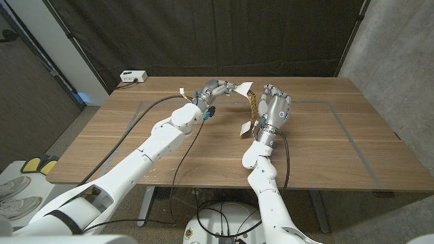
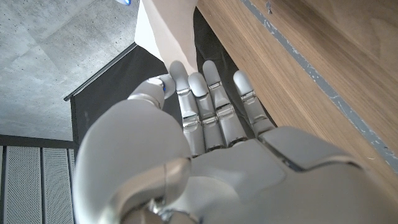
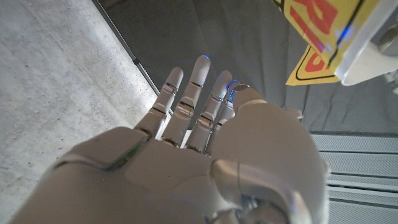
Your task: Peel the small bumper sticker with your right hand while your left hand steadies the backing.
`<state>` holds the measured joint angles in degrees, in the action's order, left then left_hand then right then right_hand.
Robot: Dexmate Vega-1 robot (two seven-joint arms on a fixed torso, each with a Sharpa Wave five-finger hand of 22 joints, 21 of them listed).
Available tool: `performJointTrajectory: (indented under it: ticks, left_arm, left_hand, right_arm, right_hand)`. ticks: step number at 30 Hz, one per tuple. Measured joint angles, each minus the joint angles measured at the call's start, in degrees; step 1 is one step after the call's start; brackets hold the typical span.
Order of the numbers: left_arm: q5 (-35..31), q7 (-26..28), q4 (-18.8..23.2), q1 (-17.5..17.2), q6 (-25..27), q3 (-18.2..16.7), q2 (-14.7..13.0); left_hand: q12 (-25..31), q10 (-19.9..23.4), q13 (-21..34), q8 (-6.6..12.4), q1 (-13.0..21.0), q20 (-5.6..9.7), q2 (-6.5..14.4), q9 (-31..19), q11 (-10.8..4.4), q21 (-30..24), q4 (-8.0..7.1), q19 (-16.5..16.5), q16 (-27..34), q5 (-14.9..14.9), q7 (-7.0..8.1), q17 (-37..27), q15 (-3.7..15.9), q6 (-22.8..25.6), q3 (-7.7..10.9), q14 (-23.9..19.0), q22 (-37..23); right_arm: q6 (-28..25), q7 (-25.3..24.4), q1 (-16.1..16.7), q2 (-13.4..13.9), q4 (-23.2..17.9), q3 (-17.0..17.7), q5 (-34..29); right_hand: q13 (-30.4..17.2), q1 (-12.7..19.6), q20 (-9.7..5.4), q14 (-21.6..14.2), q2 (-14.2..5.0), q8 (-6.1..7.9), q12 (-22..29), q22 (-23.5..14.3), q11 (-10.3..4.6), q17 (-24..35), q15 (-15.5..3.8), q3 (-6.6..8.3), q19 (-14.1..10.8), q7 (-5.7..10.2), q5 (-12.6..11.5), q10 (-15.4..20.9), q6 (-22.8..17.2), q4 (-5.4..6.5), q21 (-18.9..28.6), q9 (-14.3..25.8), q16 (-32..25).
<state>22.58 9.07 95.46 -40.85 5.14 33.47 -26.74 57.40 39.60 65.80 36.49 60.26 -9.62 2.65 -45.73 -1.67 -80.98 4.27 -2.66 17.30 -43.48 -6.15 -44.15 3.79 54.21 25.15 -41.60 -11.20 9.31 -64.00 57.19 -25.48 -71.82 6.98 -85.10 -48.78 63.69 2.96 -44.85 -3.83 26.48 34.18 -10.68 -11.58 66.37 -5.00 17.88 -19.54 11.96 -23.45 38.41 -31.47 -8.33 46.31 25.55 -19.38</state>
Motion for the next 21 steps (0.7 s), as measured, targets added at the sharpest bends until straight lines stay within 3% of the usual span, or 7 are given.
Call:
performJointTrajectory:
  ticks: [2, 7, 10, 13, 17, 20, 21]
  left_arm:
    - [0.0, -0.1, -0.1, 0.2, 0.0, 0.1, 0.1]
    - [0.0, -0.6, -0.4, 0.9, 0.3, 0.5, 0.2]
    - [0.0, -0.9, -0.4, 1.2, 0.8, 0.6, 0.2]
    - [0.1, -1.2, -0.4, 1.5, 1.4, 0.8, 0.2]
    - [0.1, -1.2, -0.4, 1.9, 1.4, 0.9, 0.2]
    - [0.6, -1.6, -0.3, 2.1, 2.5, 0.9, 0.2]
    - [1.2, -1.9, -0.3, 2.2, 3.3, 0.9, 0.2]
  left_hand:
    - [-0.1, 0.0, 0.1, 0.0, 0.0, 0.0, 0.0, 0.1, 0.0, 0.0, 0.0, 0.0, 0.0, -0.3, 0.0, -0.1, 0.0, 0.0, 0.0, 0.0, 0.0]
    - [-0.5, 0.0, 0.1, 1.1, -0.1, 0.0, -0.1, 0.5, 0.0, -0.4, 0.0, 0.0, 0.0, -0.7, 0.0, -0.3, 0.0, 0.0, 0.0, 0.0, 0.0]
    - [-0.5, 0.0, 0.1, 1.31, -0.1, 0.0, -0.1, 0.7, 0.0, -0.4, 0.0, 0.0, 0.0, -0.9, 0.0, -0.4, 0.0, 0.0, 0.0, 0.0, 0.0]
    - [-0.8, 0.0, 0.2, 1.32, -0.1, 0.0, -0.1, 0.8, 0.0, -0.8, 0.0, 0.0, 0.0, -1.4, 0.0, -0.6, 0.01, 0.0, 0.0, -0.4, 0.1]
    - [-1.1, 0.0, 0.3, 2.35, -0.8, 0.0, -0.4, 0.8, 0.0, -1.0, -1.22, 0.0, 0.0, -1.6, 0.0, -0.8, 0.01, 0.0, 1.23, -0.4, 0.3]
    - [-1.1, 0.0, 0.4, 2.54, -1.0, -0.01, -0.5, 0.9, 0.0, -1.3, -1.25, 0.0, 0.0, -2.0, 0.0, -1.0, 0.09, 0.0, 1.26, -0.5, 0.3]
    - [-1.1, 0.0, 0.4, 2.55, -1.1, -0.01, -0.6, 0.9, 0.0, -1.3, -1.25, 0.0, 0.0, -2.0, 0.0, -1.1, 0.09, 0.0, 1.26, -0.5, 0.3]
  right_arm:
    - [-1.3, 0.0, 0.2, 0.6, -0.1, -0.6, -0.8]
    - [-4.5, 0.0, 0.5, 3.4, -0.3, -3.6, -2.0]
    - [-6.4, 0.0, 0.6, 4.3, -0.3, -4.6, -2.5]
    - [-9.2, 0.0, 0.5, 7.4, -0.3, -8.0, -2.8]
    - [-13.0, 0.0, 0.5, 7.4, -0.3, -8.0, -3.1]
    - [-15.0, 0.0, 0.5, 7.4, -0.3, -8.0, -3.2]
    - [-16.1, 0.0, -0.8, 13.5, 0.5, -14.9, -3.2]
  right_hand:
    - [1.1, -1.5, 0.02, 0.0, 1.47, -2.9, -0.9, 0.2, 0.22, -0.7, 0.0, -0.76, -0.2, 0.28, 0.0, -0.6, 2.6, 0.46, 0.0, -1.8, 0.6]
    - [3.2, -2.9, 0.07, 0.7, 3.38, -7.81, -3.0, 0.3, 0.1, -1.3, 0.12, -3.29, -0.3, 0.41, 0.0, -2.6, 6.9, 0.77, -0.2, -4.7, 0.8]
    - [3.9, -2.9, -0.32, 1.6, 3.38, -8.9, -3.7, 0.2, 0.11, -1.4, 0.41, -4.06, 0.1, 0.64, -0.2, -3.2, 7.2, 0.59, -0.4, -5.5, 0.8]
    - [4.7, -2.2, -0.52, 2.6, 3.62, -9.84, -4.9, 0.1, 0.07, -1.9, 0.59, -4.32, 0.3, 0.66, -0.9, -4.9, 7.2, 0.33, -0.5, -6.4, 1.1]
    - [5.9, 0.6, -0.85, 3.5, 2.66, -11.02, -6.7, 0.1, 0.09, -2.7, 0.84, -4.61, 0.7, 0.76, -1.4, -7.3, 6.4, 0.0, -0.9, -7.7, 1.6]
    - [6.5, 2.0, -1.24, 4.2, 1.9, -11.35, -7.7, 0.1, 0.12, -3.0, 0.95, -4.44, 1.1, 0.73, -1.8, -8.5, 5.6, -0.46, -1.2, -8.3, 1.8]
    - [6.7, 2.5, -1.24, 4.3, 1.44, -11.46, -8.0, 0.1, 0.17, -3.0, 1.01, -4.44, 1.1, 0.83, -1.8, -8.8, 5.1, -0.46, -1.2, -8.5, 2.0]
